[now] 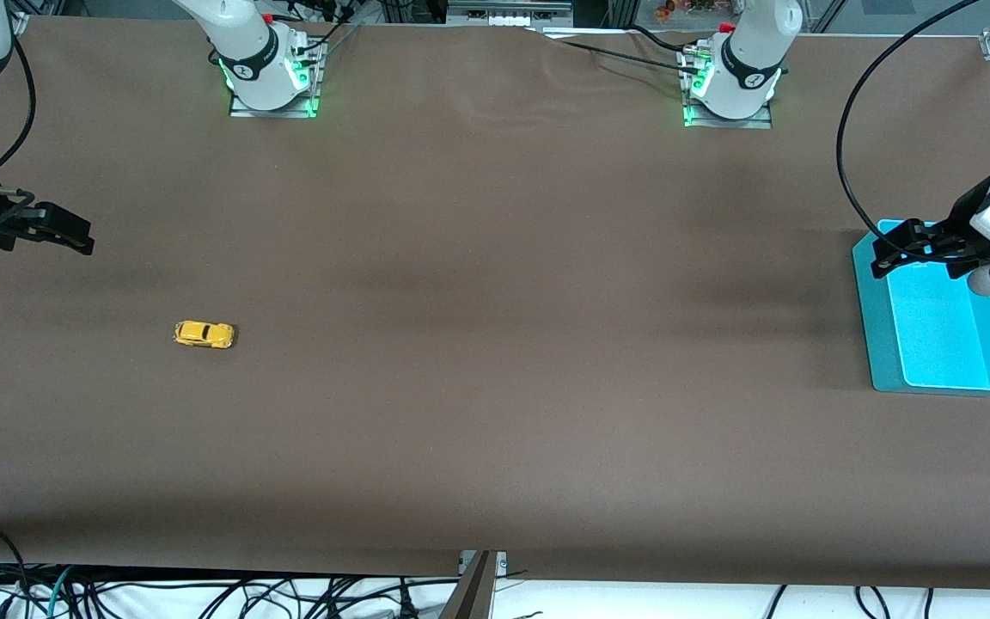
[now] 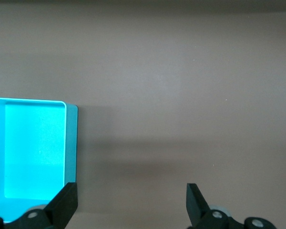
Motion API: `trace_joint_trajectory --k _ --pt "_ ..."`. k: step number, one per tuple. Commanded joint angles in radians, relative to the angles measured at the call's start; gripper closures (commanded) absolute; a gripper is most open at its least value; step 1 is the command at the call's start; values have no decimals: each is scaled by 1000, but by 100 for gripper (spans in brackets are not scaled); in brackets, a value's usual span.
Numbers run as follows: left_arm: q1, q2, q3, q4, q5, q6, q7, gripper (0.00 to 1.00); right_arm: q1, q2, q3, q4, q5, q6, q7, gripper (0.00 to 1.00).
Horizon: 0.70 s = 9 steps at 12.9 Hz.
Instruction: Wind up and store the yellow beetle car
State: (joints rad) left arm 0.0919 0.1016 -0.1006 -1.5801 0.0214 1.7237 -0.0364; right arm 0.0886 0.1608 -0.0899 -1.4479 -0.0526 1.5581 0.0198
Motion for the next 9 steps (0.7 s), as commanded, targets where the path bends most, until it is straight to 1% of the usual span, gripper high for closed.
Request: trace_joint_trajectory --k 1,7,9 --pt "3 9 -1 23 -27 -15 -11 0 -20 -17 19 -12 -4 -7 -17 0" --pt "-4 6 -5 23 -27 -19 -11 0 -23 -7 16 1 -6 -7 -17 0" --pt "-3 -2 -5 25 -27 -51 -10 0 -23 -7 16 1 -6 -6 -17 0"
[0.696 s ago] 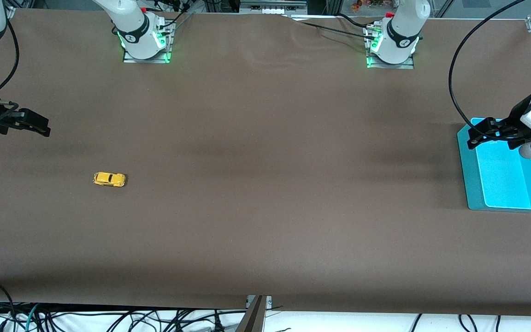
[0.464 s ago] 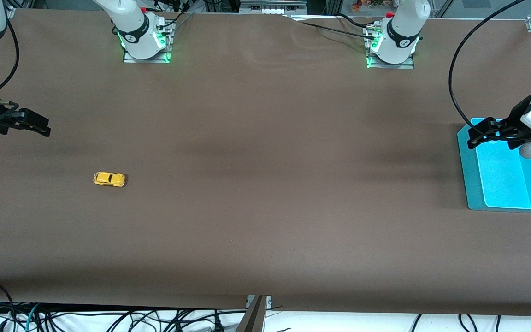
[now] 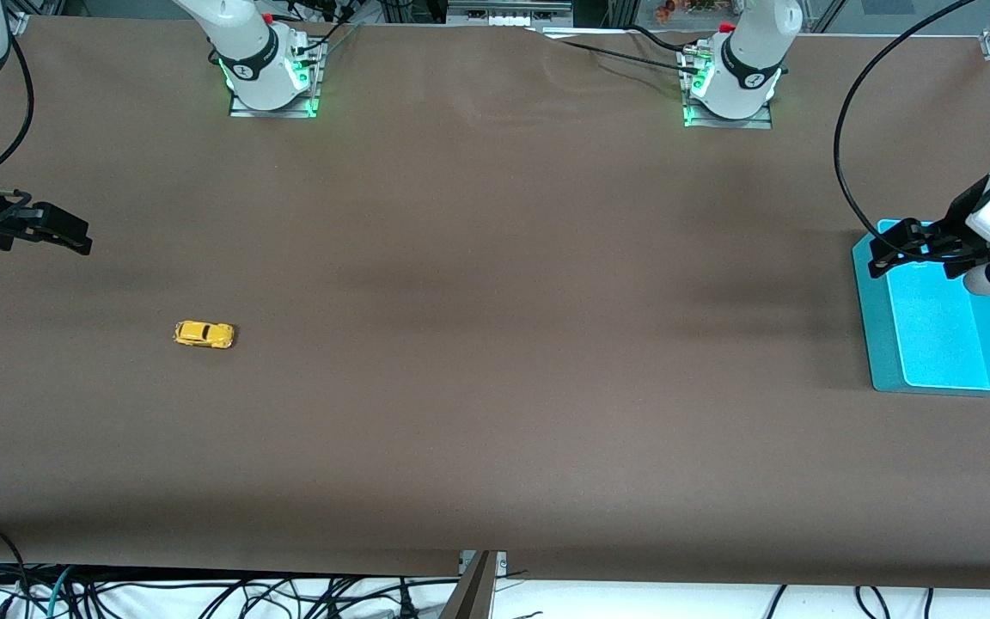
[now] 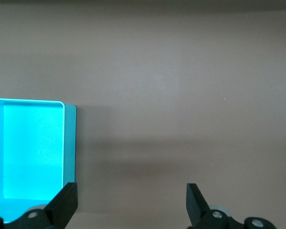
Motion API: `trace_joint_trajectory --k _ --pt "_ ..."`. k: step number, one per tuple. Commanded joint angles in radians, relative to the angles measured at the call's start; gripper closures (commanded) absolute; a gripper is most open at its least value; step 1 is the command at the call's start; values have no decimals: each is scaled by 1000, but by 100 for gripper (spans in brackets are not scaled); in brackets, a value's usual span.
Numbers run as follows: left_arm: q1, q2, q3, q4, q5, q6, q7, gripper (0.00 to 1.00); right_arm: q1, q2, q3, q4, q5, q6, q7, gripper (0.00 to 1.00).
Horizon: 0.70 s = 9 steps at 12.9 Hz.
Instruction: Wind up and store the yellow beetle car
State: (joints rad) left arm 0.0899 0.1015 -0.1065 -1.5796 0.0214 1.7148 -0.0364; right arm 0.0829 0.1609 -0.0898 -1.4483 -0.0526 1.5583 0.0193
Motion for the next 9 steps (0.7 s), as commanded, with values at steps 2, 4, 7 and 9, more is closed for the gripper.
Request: trace_joint_trajectory --k 2,4,7,9 --pt "7 -14 5 24 -26 -57 -3 0 -14 -7 15 2 -6 -6 -16 0" --pt "7 -16 5 27 -27 -55 -5 0 -12 -6 16 2 -6 -4 -16 0" --pt "5 -16 -2 49 -27 -55 0 0 9 3 21 0 -6 -7 -12 0" --pt "-2 -28 -5 56 -27 -98 4 0 41 6 21 -4 -4 -9 -9 0"
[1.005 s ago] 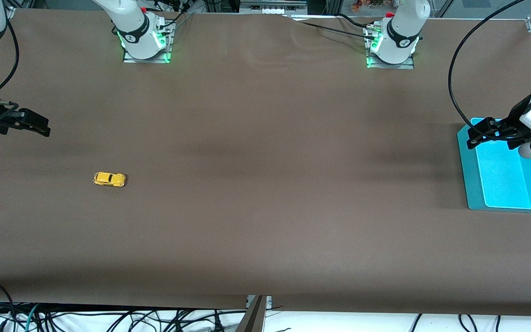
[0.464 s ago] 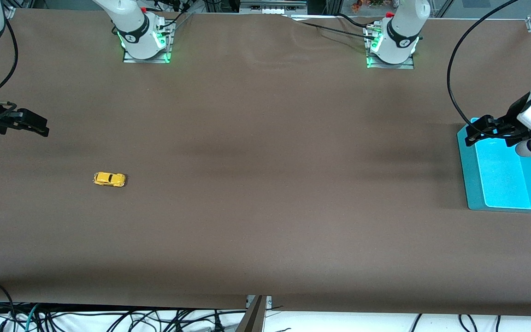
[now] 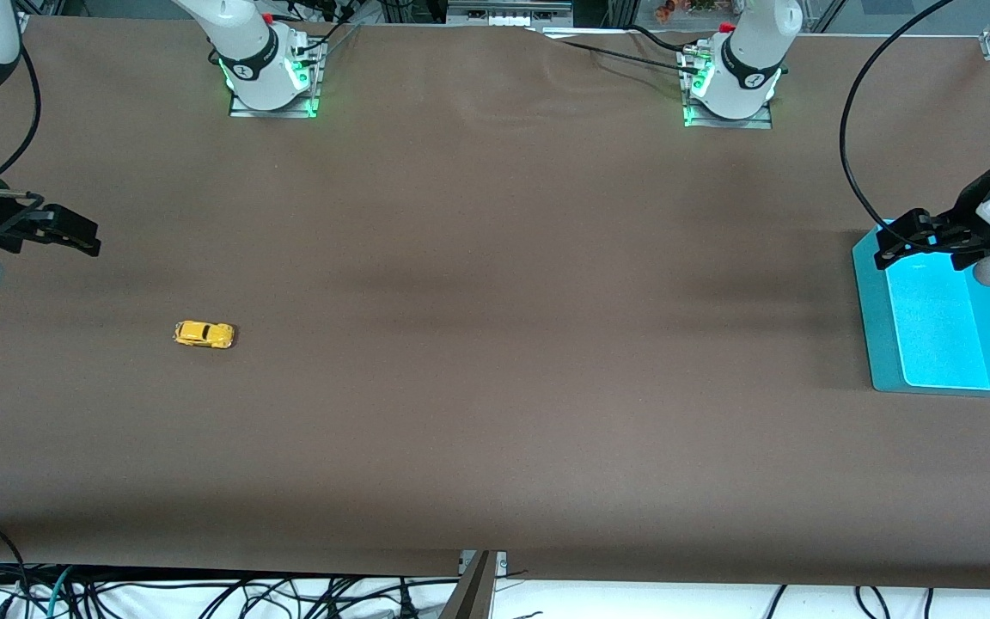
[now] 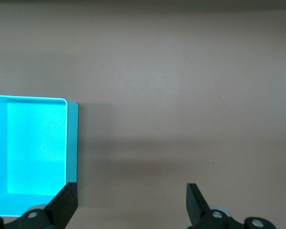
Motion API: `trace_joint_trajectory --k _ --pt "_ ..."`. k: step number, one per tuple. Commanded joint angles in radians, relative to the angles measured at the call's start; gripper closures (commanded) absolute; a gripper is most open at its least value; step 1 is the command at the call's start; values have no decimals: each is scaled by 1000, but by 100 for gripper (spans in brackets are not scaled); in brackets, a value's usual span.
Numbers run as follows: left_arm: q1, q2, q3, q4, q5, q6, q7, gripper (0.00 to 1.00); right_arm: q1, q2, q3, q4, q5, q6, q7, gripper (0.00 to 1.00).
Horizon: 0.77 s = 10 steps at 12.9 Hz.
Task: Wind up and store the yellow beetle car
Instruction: 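Move the right gripper down over the yellow beetle car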
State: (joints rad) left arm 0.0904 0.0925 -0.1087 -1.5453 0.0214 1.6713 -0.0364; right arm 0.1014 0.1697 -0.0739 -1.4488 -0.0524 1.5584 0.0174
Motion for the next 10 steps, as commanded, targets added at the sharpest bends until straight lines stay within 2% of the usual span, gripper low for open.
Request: trace_joint_trajectory --k 1,3,6,7,10 --pt "-5 -39 0 19 -27 -80 9 0 26 8 5 -7 -4 -11 -7 0" --pt "-8 -34 -40 22 -27 -76 -6 0 26 13 6 -7 -3 -32 -13 0" --pt "5 -24 -35 21 -29 -62 0 0 17 17 2 -5 -6 -60 -25 0" --pt "6 -16 -35 21 -29 -62 -3 0 14 17 2 -5 -13 -75 -75 0" --pt "8 -20 -42 22 -12 -62 7 0 11 49 -6 -10 -71 -87 -400 0"
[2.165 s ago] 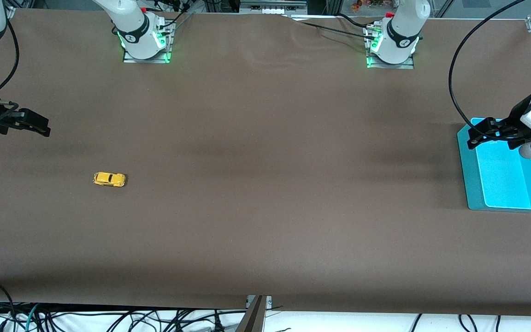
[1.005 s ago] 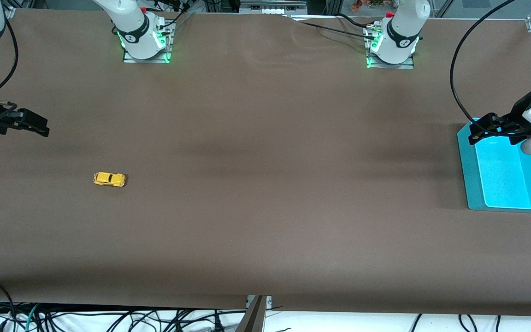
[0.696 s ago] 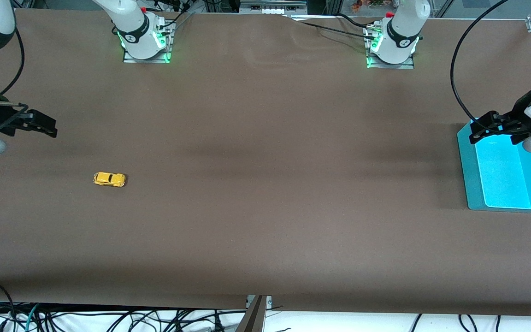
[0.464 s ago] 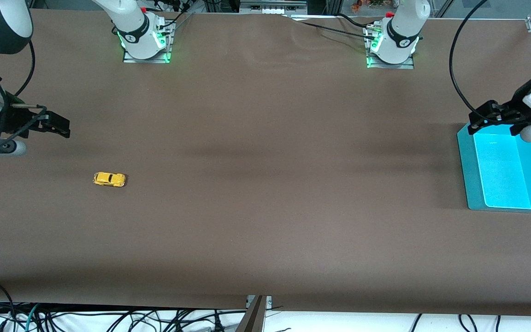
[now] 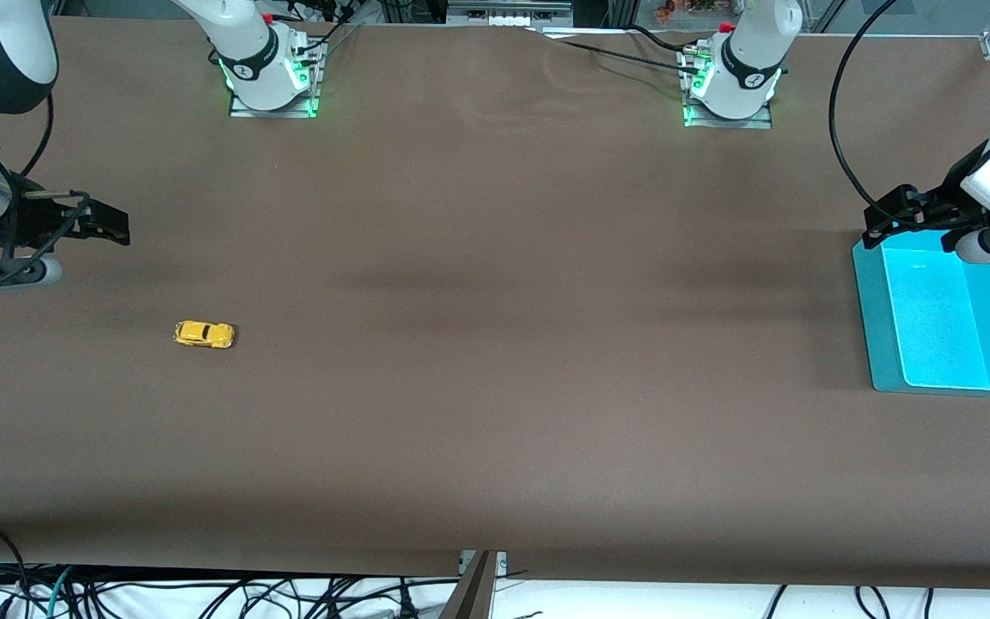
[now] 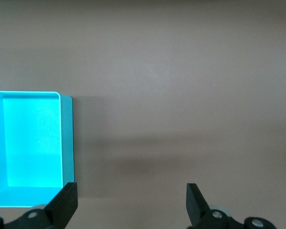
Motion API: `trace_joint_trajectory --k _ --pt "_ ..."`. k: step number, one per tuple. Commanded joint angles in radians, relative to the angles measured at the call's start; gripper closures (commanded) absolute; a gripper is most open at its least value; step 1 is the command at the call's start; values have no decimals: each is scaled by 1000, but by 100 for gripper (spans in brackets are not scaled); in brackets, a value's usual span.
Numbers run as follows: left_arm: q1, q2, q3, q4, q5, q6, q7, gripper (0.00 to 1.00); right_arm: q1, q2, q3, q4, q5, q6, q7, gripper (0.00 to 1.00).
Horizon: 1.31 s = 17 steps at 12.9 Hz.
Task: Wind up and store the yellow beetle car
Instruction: 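Move the right gripper down over the yellow beetle car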
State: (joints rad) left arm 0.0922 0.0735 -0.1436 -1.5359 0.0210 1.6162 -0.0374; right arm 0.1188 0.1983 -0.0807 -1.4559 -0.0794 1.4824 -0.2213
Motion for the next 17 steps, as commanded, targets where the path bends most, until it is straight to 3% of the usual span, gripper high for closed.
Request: trace_joint_trajectory --k 1,4,8,12,17 --pt "4 0 -13 13 -9 -4 8 0 -17 47 -4 -4 -66 -5 -273 0" --pt "-2 -4 -16 13 -12 -9 8 0 -83 128 -7 -21 -53 60 -623 0" --pt "0 -4 -14 13 -13 -10 7 0 -87 148 -7 -197 -51 284 -864 1" --pt "-2 -6 -48 14 -12 -10 -1 0 -85 148 -4 -415 -51 574 -1030 1" --pt "-2 -6 -42 14 -12 -12 -1 0 -85 150 -2 -630 -51 916 -1173 2"
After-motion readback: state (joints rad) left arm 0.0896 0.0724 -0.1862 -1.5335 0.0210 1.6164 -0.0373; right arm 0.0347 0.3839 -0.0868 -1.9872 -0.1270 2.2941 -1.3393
